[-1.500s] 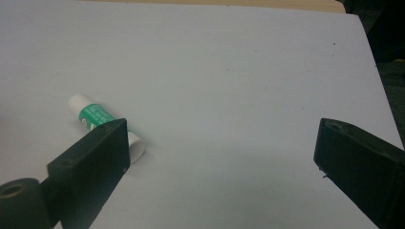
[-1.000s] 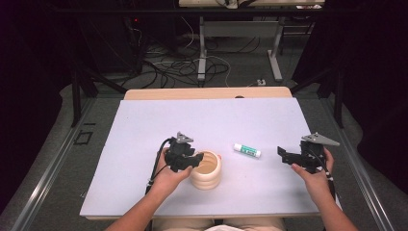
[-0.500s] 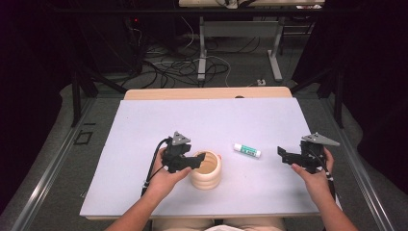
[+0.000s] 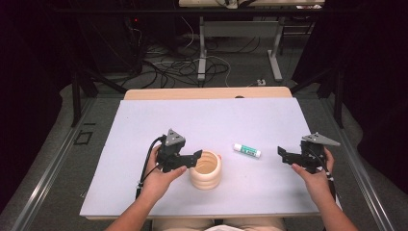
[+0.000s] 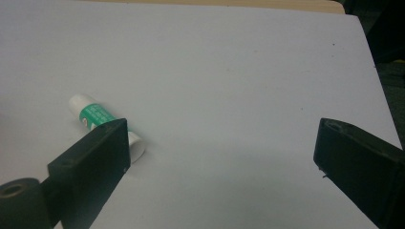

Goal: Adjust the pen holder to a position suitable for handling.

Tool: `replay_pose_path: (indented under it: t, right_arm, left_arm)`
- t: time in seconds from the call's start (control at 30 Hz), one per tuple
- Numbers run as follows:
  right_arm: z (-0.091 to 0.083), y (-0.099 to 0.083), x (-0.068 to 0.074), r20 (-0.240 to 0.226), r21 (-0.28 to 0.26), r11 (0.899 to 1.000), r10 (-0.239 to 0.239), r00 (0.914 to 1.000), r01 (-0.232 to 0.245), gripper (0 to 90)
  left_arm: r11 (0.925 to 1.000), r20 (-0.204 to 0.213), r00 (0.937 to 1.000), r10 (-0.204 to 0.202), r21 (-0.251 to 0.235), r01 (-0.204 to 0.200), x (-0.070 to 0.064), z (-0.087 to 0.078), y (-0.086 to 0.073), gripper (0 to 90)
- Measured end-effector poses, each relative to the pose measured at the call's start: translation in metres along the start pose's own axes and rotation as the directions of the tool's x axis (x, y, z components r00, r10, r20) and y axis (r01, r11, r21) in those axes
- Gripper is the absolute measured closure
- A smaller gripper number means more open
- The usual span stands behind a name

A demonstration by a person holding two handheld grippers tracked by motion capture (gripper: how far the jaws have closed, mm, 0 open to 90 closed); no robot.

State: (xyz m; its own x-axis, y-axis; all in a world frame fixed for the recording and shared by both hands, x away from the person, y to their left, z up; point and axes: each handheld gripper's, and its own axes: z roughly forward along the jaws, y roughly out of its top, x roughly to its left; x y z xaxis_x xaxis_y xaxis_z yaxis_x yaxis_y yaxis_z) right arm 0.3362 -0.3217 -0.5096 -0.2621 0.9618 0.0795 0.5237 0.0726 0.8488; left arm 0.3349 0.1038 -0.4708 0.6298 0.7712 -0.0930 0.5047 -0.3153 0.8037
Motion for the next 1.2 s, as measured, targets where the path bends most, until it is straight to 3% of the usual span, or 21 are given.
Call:
replay_pose_path:
  t: [0.2,0.3,0.47,0.7,1.07,1.2]
  right_arm:
    - [0.000,0.000,0.001,-0.002,0.002,1.000,0.002,1.0000,-0.002,4.6]
    - [0.000,0.000,0.000,-0.007,0.001,1.000,-0.005,1.0000,0.005,4.6]
    - [0.000,0.001,0.002,-0.012,0.004,1.000,-0.004,0.9999,0.004,4.6]
    - [0.000,0.004,0.008,-0.007,0.013,0.998,-0.068,0.9977,0.068,4.5]
    - [0.001,0.016,0.026,-0.067,0.054,0.988,-0.144,0.9872,0.148,0.0]
    - [0.003,0.024,0.030,-0.082,0.080,0.980,-0.174,0.9813,0.181,0.0]
  left_arm:
    - [0.9997,0.010,0.9998,-0.016,-0.019,0.016,0.006,-0.008,0.002,26.1]
    - [0.9971,0.006,0.9985,-0.054,-0.053,0.055,0.009,-0.010,0.002,22.7]
    - [0.9934,-0.027,0.9968,-0.076,-0.089,0.073,0.020,-0.018,0.000,15.8]
    - [0.9872,-0.059,0.9916,-0.115,-0.118,0.107,0.038,-0.030,-0.002,0.4]
    - [0.9716,-0.106,0.9780,-0.180,-0.174,0.160,0.068,-0.045,-0.019,0.4]
    - [0.9718,-0.122,0.9767,-0.177,-0.179,0.153,0.077,-0.048,-0.025,0.4]
